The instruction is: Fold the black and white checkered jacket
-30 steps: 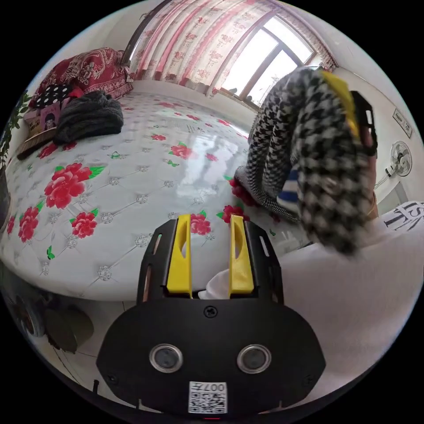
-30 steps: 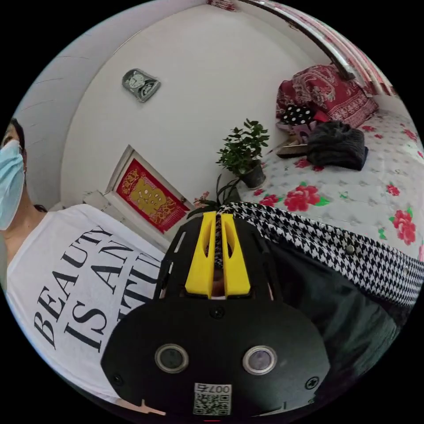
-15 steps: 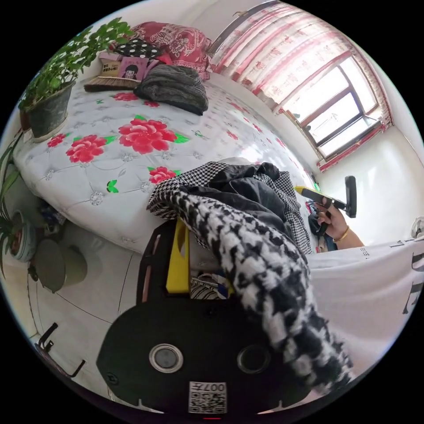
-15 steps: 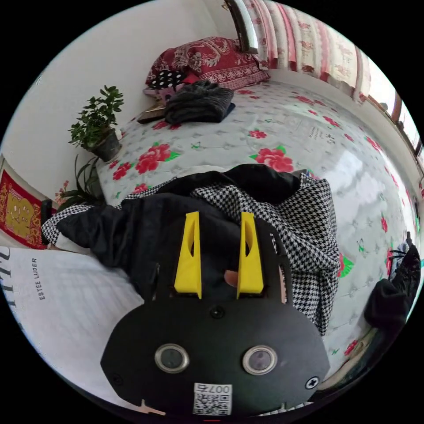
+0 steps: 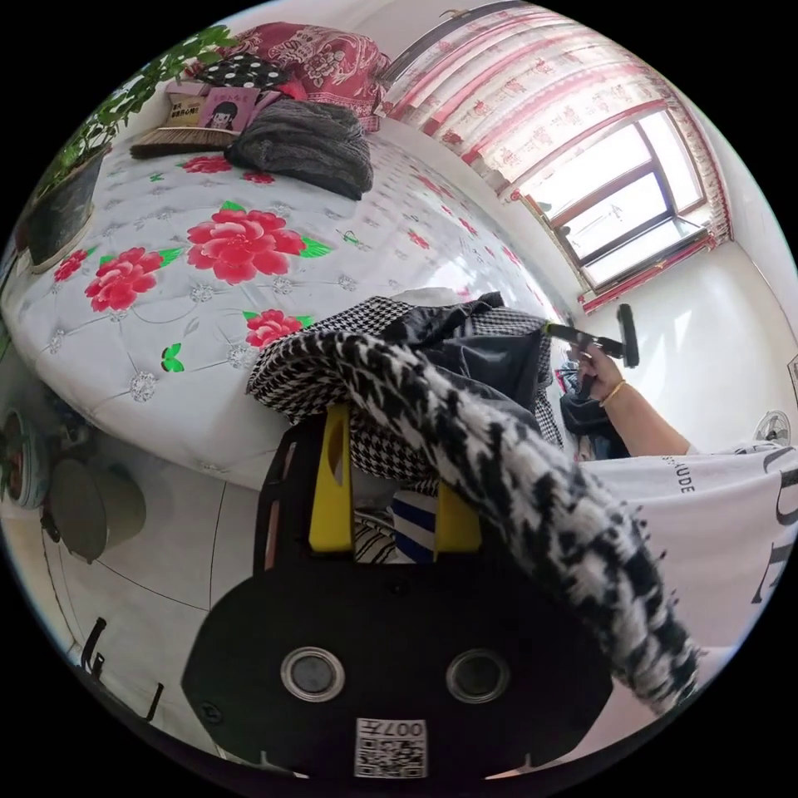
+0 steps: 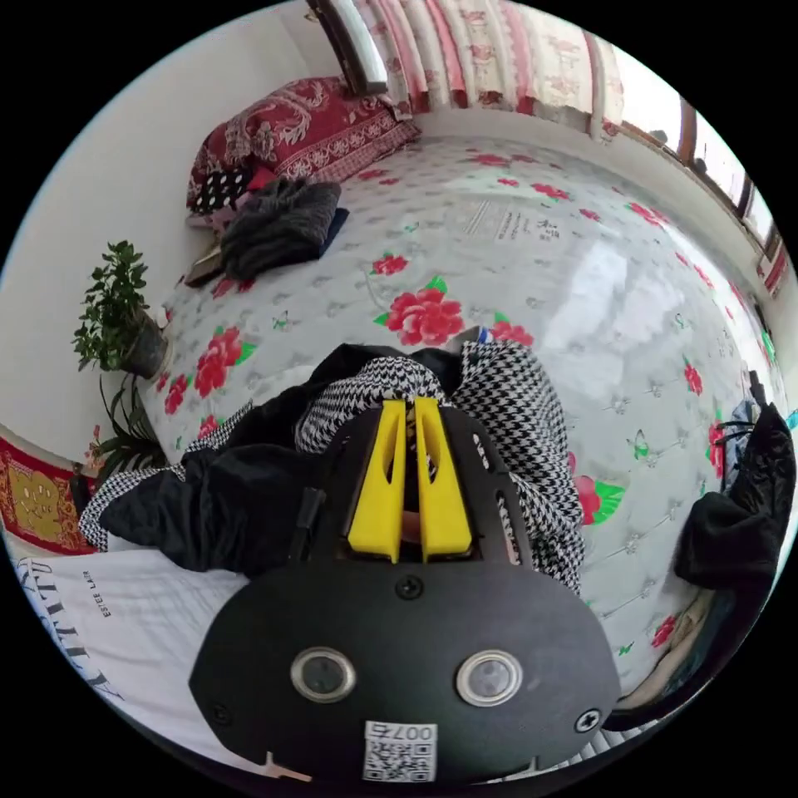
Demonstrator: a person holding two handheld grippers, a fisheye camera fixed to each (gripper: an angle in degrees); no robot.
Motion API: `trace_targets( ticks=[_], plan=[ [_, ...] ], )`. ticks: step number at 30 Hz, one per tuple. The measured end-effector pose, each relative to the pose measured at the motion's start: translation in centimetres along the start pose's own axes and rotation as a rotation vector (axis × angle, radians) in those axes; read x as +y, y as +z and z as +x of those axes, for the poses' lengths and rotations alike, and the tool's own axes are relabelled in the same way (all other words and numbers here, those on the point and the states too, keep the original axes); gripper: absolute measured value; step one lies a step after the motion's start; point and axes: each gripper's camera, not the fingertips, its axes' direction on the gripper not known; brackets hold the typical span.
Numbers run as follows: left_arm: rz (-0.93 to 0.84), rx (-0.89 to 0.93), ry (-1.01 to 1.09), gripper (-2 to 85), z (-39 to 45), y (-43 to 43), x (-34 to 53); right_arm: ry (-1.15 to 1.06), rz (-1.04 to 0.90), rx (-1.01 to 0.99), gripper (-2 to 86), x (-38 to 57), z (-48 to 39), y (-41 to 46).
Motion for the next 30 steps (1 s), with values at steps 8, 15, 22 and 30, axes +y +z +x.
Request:
trace_targets(
  ticks=[8,15,22,30],
  plan=[
    [-0.062,0.043,0.077,13.1,1.6,1.1,-1.6,0.631,0.342,0.335,4.2,14.1,21.5,-16.8],
    [-0.134,-0.039,0.12,14.6,1.2,-1.8,0.7,0.469,-0.04,0.157,9.1,34.3,15.3,-5.0],
    [-0.168,0.103,0.104,17.9,1.6,-4.4,1.8,0.592,-0.182,0.214,11.3,44.5,18.0,-2.7],
    [-0.121,0.311,-0.105,21.8,-0.8,-3.3,1.4,0.919,-0.168,-0.165,10.0,50.8,25.6,3.1]
  ],
)
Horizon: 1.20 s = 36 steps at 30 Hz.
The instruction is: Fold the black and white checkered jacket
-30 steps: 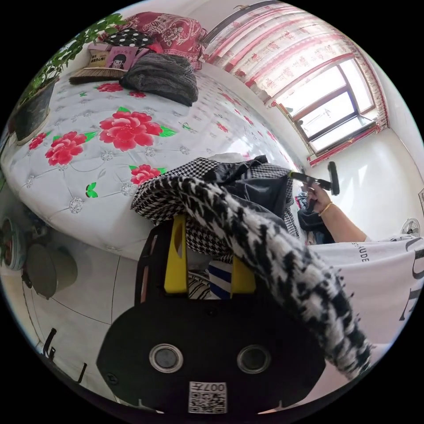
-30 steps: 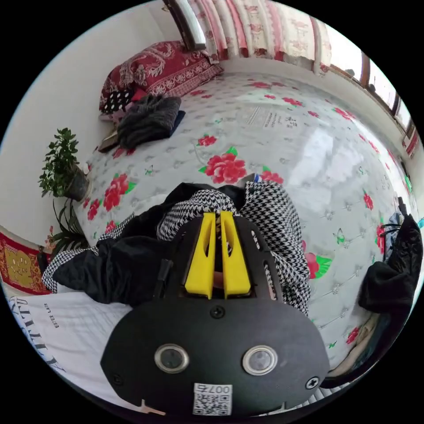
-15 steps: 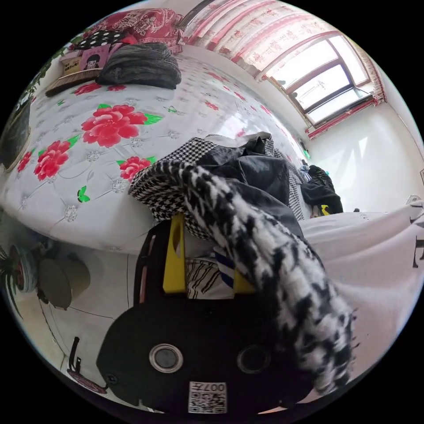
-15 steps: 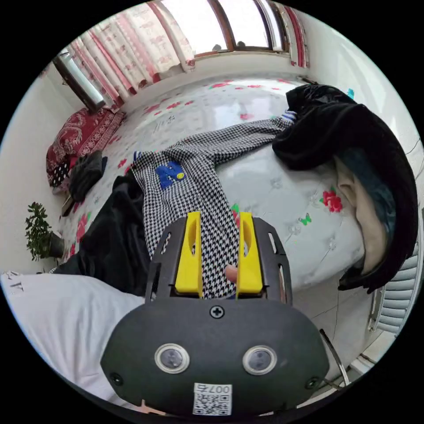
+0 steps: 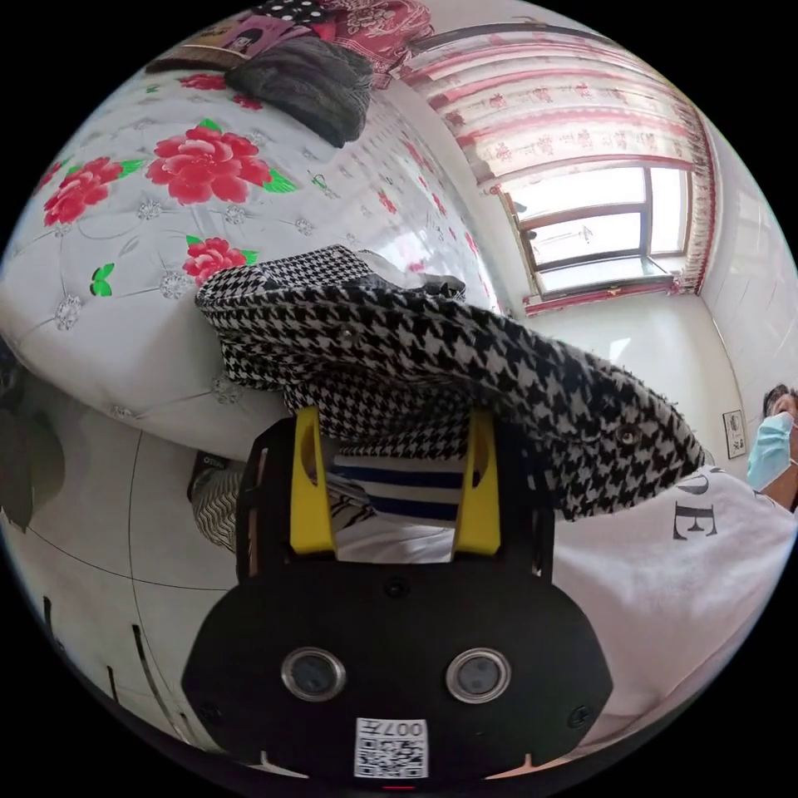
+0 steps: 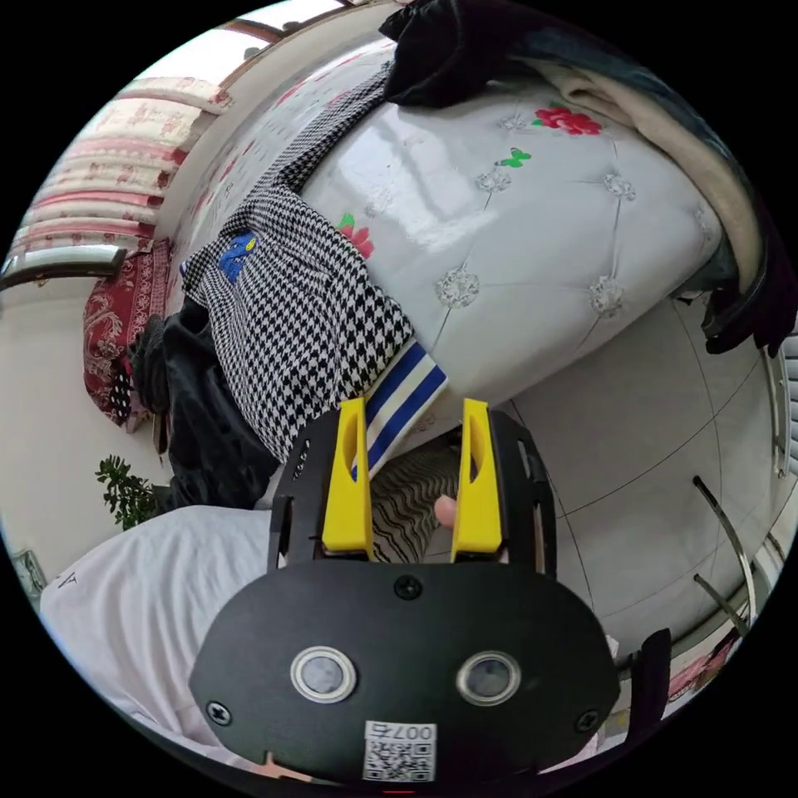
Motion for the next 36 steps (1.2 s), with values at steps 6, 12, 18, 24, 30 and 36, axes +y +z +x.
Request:
trace_targets(
  ticks=[6,12,18,24,30,36],
  plan=[
    [0.006,-0.056,-0.087,8.7,-1.0,2.9,-1.5,-0.066,-0.2,-0.144,3.1,-2.5,0.4,2.7],
    [0.148,0.015,0.004,0.0,1.1,1.8,-6.7,-0.296,-0.053,-0.245,0.2,-4.7,-5.0,-1.9],
    [0.359,0.192,0.201,-0.6,7.7,-5.4,-14.8,-0.503,0.21,-0.671,-0.3,-7.7,-13.5,-11.2],
    [0.653,0.314,0.501,-0.7,17.4,-17.9,-16.0,-0.743,0.559,-0.808,-0.4,-4.7,-20.0,-24.1],
    [0.874,0.182,0.73,-0.6,20.1,-24.2,-9.8,-0.876,0.613,-0.735,-0.4,-0.8,-20.1,-26.8],
    [0.398,-0.314,0.318,-0.4,8.6,-13.2,-7.5,-0.648,0.265,-0.477,-0.1,-1.0,-19.5,-13.9]
  ],
)
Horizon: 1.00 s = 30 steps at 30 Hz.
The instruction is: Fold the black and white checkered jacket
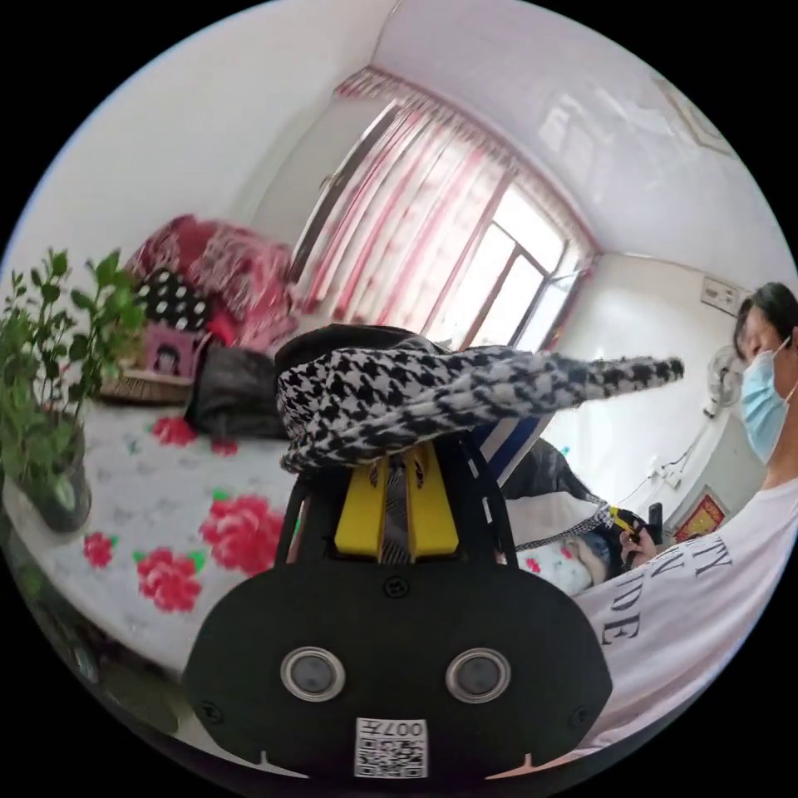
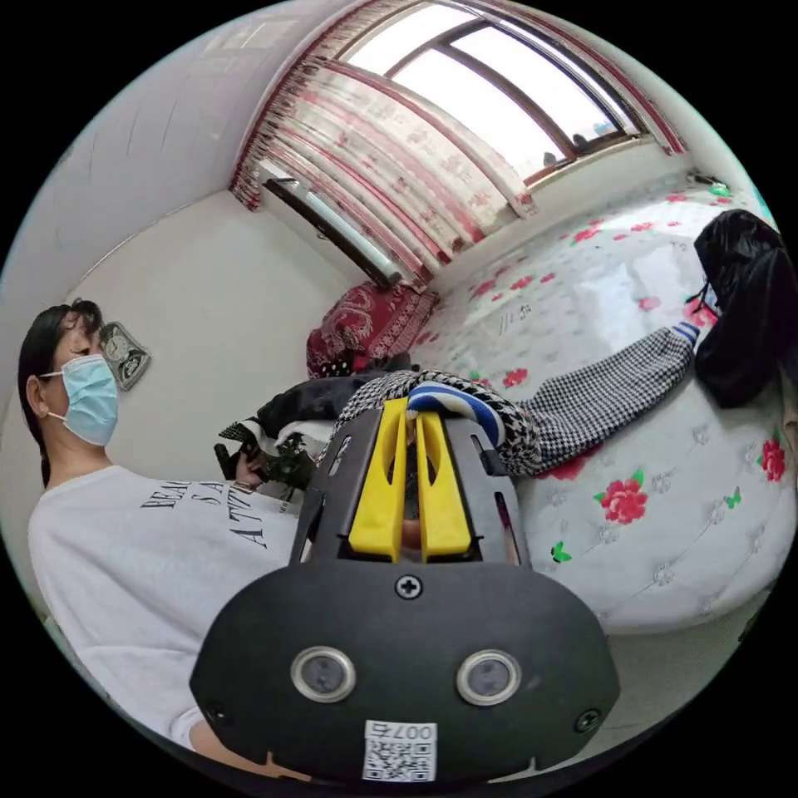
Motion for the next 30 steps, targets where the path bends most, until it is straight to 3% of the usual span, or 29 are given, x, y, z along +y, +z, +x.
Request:
trace_targets(
  ticks=[1,4,6,12,17,21,26,30],
  plan=[
    [-0.19,-0.084,-0.078,-0.2,-1.9,3.7,2.8,0.031,-0.049,0.019,0.0,0.6,0.5,1.6],
    [-0.511,-0.233,-0.207,0.3,-5.0,10.1,10.1,0.148,-0.321,0.146,1.0,3.2,2.0,9.3],
    [-0.577,-0.224,-0.266,0.7,-5.9,11.2,13.0,0.106,-0.459,0.311,3.2,3.5,0.5,12.9],
    [-0.53,-0.171,-0.35,10.4,-7.0,9.0,15.7,-0.173,-0.59,0.664,8.2,1.6,-5.2,15.6],
    [-0.489,-0.15,-0.336,14.8,-5.0,11.1,16.2,-0.188,-0.597,0.658,10.4,0.2,-7.3,15.4],
    [-0.486,-0.262,-0.359,17.7,-4.4,14.2,16.3,-0.209,-0.64,0.683,12.0,-0.1,-8.3,14.3],
    [-0.518,-0.437,-0.224,16.6,-1.8,16.3,15.8,-0.294,-0.614,0.803,12.8,-0.5,-9.6,14.6],
    [-0.543,-0.448,-0.141,8.0,-0.1,18.5,14.8,-0.4,-0.801,0.799,13.5,1.0,-7.8,20.4]
  ],
)
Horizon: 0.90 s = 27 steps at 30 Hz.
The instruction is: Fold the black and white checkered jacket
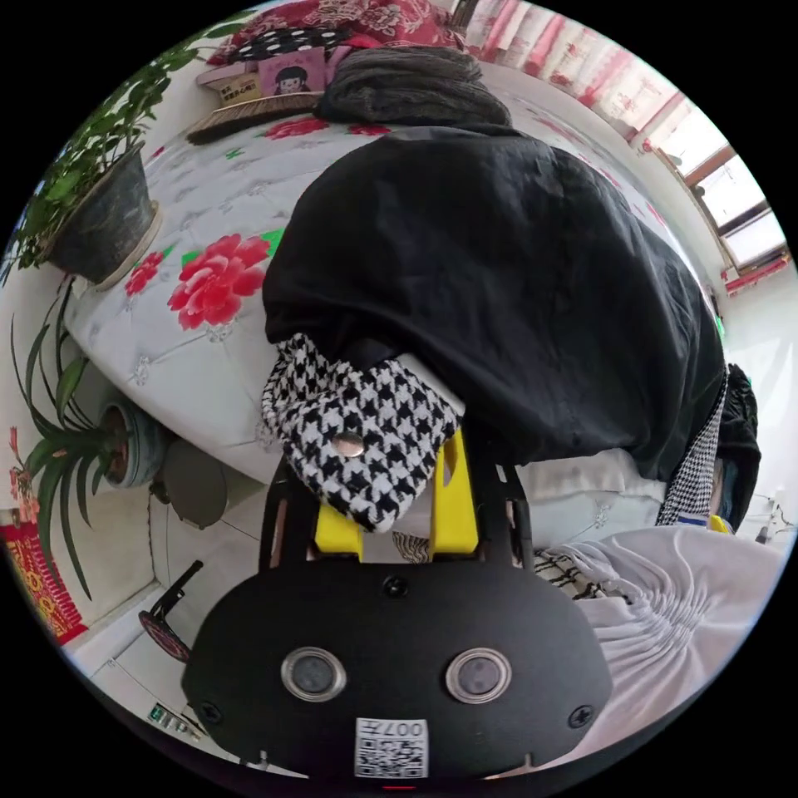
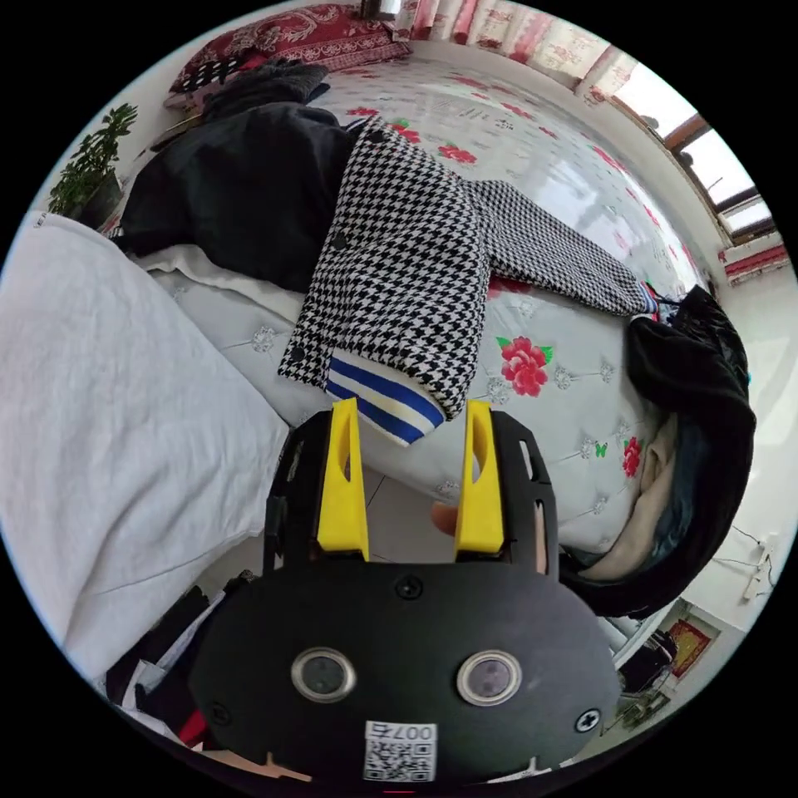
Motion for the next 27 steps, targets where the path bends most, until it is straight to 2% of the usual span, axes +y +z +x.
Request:
trace_targets(
  ticks=[2,5,7,10,14,17,20,22,24,27],
  plan=[
    [0.004,-0.003,0.019,4.2,0.4,-0.5,-0.8,-0.045,-0.057,0.019,12.8,-1.0,-0.6,1.7],
    [0.095,0.114,0.033,2.0,-0.7,-3.3,-1.7,-0.047,-0.089,0.066,9.8,-1.7,0.0,2.0],
    [0.179,0.21,0.025,1.2,-2.3,-6.3,-2.6,-0.003,-0.038,0.067,7.6,-1.6,1.3,0.2],
    [0.299,0.279,0.032,0.6,-3.7,-9.8,-4.6,0.078,0.107,-0.036,5.9,-1.2,4.8,-4.2],
    [0.36,0.302,0.092,0.1,-2.7,-12.4,-10.5,0.224,0.34,-0.26,4.5,-2.2,11.9,-9.7],
    [0.445,0.291,0.248,-0.1,1.2,-17.1,-16.9,0.379,0.466,-0.375,3.6,-5.2,18.9,-14.8],
    [0.681,0.431,0.289,-0.2,3.5,-26.7,-21.2,0.524,0.705,-0.465,2.7,-5.3,25.3,-24.4],
    [0.885,0.546,0.274,-0.2,3.0,-35.6,-21.7,0.518,0.896,-0.427,2.3,-3.2,26.9,-31.3],
    [1.017,0.569,0.29,-0.2,2.0,-40.8,-20.4,0.48,1.113,-0.348,1.9,1.4,27.5,-38.5],
    [1.235,0.596,0.387,-0.2,-0.5,-45.6,-15.6,0.406,1.322,-0.201,1.7,7.8,26.4,-43.0]
  ],
)
